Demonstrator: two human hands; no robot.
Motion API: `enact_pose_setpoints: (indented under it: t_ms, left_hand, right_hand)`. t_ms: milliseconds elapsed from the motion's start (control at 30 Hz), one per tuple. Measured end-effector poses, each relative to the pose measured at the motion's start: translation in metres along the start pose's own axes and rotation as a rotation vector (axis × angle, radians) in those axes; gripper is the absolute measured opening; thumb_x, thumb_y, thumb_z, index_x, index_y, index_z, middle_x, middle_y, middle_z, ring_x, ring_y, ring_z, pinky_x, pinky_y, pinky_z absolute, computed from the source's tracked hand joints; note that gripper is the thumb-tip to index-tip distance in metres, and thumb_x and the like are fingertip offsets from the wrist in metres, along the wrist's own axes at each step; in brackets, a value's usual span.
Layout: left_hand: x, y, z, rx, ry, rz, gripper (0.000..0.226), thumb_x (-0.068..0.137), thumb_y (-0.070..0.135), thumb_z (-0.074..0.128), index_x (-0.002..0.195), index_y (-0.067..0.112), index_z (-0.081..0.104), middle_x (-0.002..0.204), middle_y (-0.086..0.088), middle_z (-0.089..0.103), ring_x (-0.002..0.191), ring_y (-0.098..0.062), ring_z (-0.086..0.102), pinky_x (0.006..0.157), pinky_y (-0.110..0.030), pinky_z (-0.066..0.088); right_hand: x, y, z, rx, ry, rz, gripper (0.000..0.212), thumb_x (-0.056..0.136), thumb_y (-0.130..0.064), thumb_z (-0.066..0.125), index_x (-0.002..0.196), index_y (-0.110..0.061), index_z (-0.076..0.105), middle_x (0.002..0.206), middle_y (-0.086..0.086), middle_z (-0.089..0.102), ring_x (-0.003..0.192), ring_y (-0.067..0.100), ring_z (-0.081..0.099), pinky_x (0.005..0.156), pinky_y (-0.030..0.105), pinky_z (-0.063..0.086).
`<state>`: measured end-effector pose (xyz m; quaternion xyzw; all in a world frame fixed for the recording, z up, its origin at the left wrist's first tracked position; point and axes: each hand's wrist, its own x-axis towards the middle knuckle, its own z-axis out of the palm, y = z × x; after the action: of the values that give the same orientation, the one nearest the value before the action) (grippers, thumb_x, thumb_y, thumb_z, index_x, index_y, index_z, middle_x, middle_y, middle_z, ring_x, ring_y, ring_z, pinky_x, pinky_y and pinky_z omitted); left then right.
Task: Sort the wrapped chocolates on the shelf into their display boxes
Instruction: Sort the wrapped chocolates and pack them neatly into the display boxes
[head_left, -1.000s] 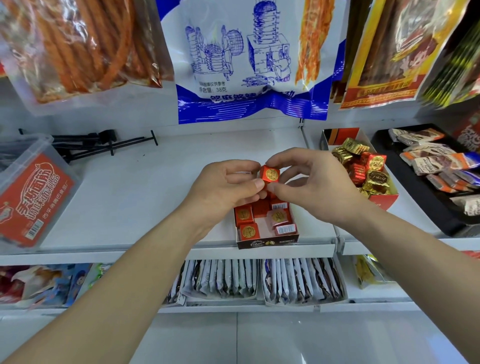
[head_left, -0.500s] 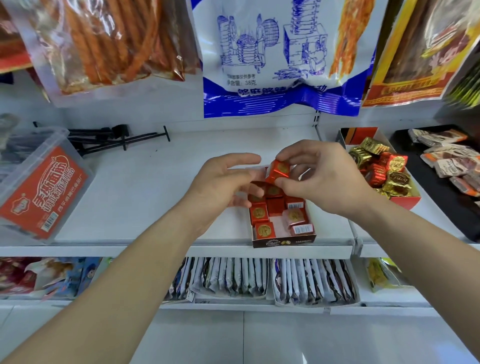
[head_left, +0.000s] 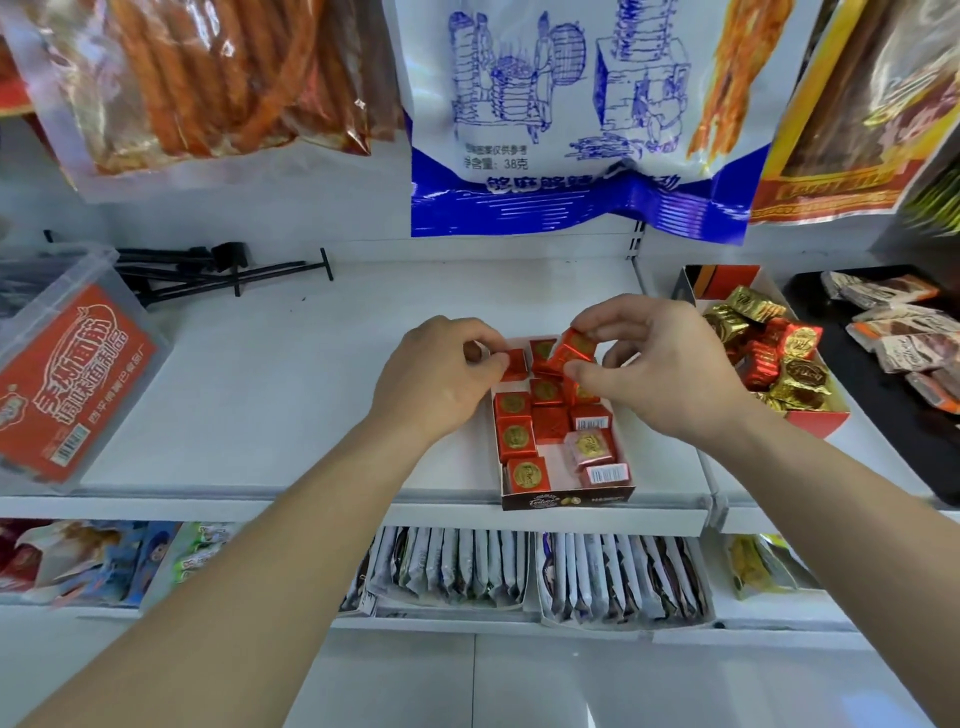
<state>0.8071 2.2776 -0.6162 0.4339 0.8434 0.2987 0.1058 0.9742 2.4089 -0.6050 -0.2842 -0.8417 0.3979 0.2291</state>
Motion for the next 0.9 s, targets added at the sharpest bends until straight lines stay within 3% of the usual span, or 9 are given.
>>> enact_pose_setpoints:
  t_ms: [333, 533, 700, 800, 900]
  left_hand:
    - [0.007, 0.012, 0.004, 0.049, -0.005, -0.063, 0.022, 0.087, 0.041, 0.071, 0.105, 0.029, 0.073, 0.102, 0.010, 0.069, 0.094, -0.010, 0.062, 0.078, -0.028, 0.051]
    - [0.007, 0.014, 0.004, 0.068, -0.030, -0.093, 0.014, 0.084, 0.044, 0.072, 0.089, 0.032, 0.068, 0.101, 0.013, 0.065, 0.095, -0.009, 0.060, 0.075, -0.028, 0.046]
    - [0.004, 0.016, -0.001, 0.120, -0.077, -0.030, 0.027, 0.089, 0.042, 0.068, 0.113, 0.030, 0.072, 0.111, 0.009, 0.065, 0.093, -0.007, 0.054, 0.077, -0.028, 0.044]
    - [0.006, 0.017, -0.001, 0.153, -0.103, -0.036, 0.027, 0.088, 0.043, 0.068, 0.111, 0.029, 0.073, 0.108, 0.007, 0.060, 0.094, -0.008, 0.051, 0.077, -0.028, 0.042]
    - [0.009, 0.016, 0.001, 0.127, -0.064, -0.051, 0.024, 0.082, 0.044, 0.075, 0.102, 0.031, 0.070, 0.107, 0.009, 0.050, 0.101, -0.011, 0.052, 0.079, -0.028, 0.041]
  right_hand:
    - [0.002, 0.005, -0.003, 0.018, -0.045, -0.001, 0.030, 0.075, -0.031, 0.083, 0.100, -0.034, 0.065, 0.096, -0.017, 0.069, 0.068, 0.002, 0.065, 0.054, 0.016, 0.053]
    - [0.001, 0.008, -0.007, 0.005, -0.055, 0.005, 0.030, 0.076, -0.032, 0.082, 0.101, -0.034, 0.064, 0.097, -0.016, 0.069, 0.066, 0.001, 0.065, 0.056, 0.019, 0.054]
    - [0.001, 0.009, -0.008, 0.020, -0.067, 0.016, 0.030, 0.076, -0.030, 0.082, 0.101, -0.033, 0.065, 0.098, -0.015, 0.069, 0.064, 0.000, 0.063, 0.056, 0.020, 0.053]
    - [0.002, 0.007, -0.007, 0.030, -0.066, 0.022, 0.030, 0.076, -0.031, 0.083, 0.101, -0.034, 0.066, 0.096, -0.016, 0.069, 0.064, 0.002, 0.064, 0.057, 0.023, 0.055]
    - [0.005, 0.003, -0.003, 0.039, -0.076, 0.025, 0.031, 0.076, -0.031, 0.083, 0.102, -0.032, 0.067, 0.095, -0.017, 0.069, 0.061, 0.000, 0.063, 0.052, 0.016, 0.051]
